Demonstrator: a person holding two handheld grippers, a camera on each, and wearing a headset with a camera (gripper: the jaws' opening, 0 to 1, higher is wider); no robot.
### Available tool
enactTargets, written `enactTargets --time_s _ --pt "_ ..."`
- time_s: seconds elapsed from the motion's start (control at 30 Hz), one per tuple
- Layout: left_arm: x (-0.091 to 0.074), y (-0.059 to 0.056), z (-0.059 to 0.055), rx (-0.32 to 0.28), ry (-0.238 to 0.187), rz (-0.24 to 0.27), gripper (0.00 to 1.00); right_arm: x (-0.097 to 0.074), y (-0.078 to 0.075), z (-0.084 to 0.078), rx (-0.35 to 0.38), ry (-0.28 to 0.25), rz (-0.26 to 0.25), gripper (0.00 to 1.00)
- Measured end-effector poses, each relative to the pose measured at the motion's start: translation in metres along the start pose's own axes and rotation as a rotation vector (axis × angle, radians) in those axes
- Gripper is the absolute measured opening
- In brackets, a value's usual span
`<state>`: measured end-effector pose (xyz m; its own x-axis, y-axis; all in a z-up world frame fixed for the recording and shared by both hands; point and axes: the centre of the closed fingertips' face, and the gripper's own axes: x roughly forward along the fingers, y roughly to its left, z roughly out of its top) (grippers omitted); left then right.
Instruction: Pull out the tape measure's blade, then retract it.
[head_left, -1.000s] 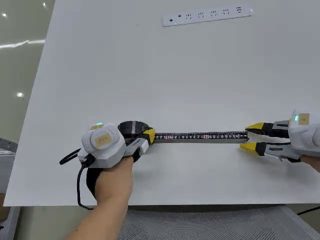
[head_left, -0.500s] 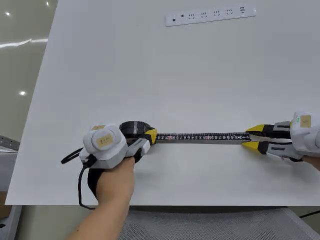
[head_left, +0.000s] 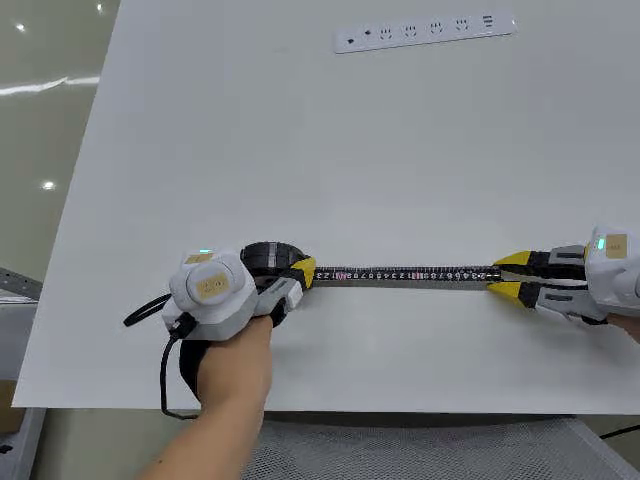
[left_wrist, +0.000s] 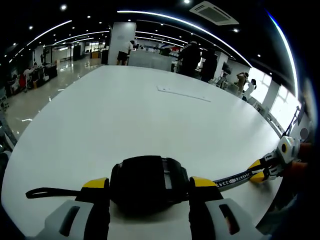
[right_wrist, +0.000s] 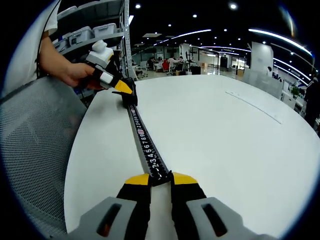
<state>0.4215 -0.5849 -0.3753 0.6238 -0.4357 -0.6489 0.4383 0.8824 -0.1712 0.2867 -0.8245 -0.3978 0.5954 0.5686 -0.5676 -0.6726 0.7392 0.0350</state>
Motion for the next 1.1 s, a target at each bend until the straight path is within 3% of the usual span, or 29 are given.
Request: enactTargets --time_s 0.43,0.8,1.1 --pt "-0.002 0.000 0.000 -0.013 -0.005 0.006 0.60 0.001 0.000 0.000 -0.002 0.002 0.003 0.13" --pt "0.001 0.000 -0.002 -0.009 0.106 0.029 0.58 0.001 0.003 0.000 0.009 -0.004 0.015 0.13" --pt "0.000 0.002 -0.005 -0.010 0.132 0.035 0.57 0.010 0.009 0.011 -0.012 -0.019 0.035 0.13"
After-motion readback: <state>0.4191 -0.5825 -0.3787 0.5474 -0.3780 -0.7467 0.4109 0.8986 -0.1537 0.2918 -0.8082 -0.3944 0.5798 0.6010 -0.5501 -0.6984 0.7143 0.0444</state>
